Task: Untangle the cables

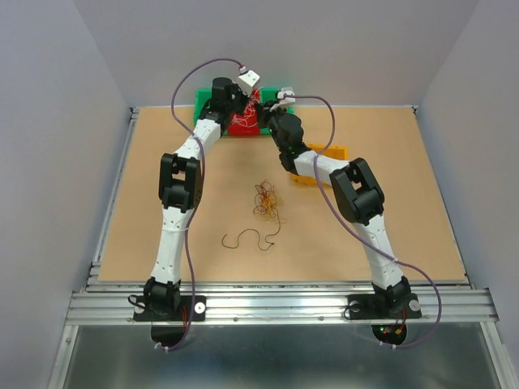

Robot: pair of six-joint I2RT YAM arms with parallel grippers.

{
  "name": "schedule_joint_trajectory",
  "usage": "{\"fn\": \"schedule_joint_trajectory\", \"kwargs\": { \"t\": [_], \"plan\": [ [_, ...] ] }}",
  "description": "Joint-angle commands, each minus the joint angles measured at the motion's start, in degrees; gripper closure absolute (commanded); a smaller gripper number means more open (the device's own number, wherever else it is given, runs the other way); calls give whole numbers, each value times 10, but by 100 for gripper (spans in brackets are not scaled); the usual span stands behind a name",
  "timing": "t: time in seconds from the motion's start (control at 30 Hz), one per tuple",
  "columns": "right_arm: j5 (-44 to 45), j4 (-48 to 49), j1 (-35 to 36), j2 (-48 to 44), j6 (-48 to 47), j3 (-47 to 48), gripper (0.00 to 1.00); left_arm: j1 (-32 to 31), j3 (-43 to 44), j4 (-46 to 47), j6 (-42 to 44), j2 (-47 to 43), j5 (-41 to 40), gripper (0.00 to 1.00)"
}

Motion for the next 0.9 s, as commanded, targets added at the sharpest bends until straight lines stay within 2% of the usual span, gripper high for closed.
{"fn": "schedule_joint_trajectory", "kwargs": {
  "t": [0.0, 0.17, 0.2, 0.23, 0.27, 0.3, 0.33, 0.43, 0.53, 0.7, 0.87],
  "plan": [
    [9, 35, -6, 16, 15, 60, 99, 1, 23, 72, -12, -4, 10, 100],
    [6, 35, -16, 37, 40, 86, 99, 1, 25, 89, -21, 3, 5, 100],
    [6, 35, -18, 43, 44, 93, 99, 1, 26, 92, -22, 3, 2, 97],
    [7, 35, -18, 45, 46, 96, 100, 1, 24, 94, -23, 1, -1, 93],
    [9, 35, -20, 47, 52, 98, 100, 1, 25, 96, -25, 0, -3, 81],
    [11, 35, -20, 49, 52, 100, 99, 1, 24, 97, -27, -5, -4, 77],
    [13, 35, -21, 50, 53, 103, 100, 1, 23, 97, -26, -6, -4, 66],
    [16, 35, -23, 56, 63, 108, 100, 1, 18, 96, -27, -16, -11, 53],
    [9, 34, -25, 60, 70, 115, 99, 1, 15, 94, -20, -23, -21, 49],
    [-4, 35, -28, 76, 76, 137, 100, 9, -3, 94, -14, -41, -37, 49],
    [-32, 28, -30, 104, 86, 173, 99, 37, -57, 121, -49, -107, -32, 48]
  ]
}}
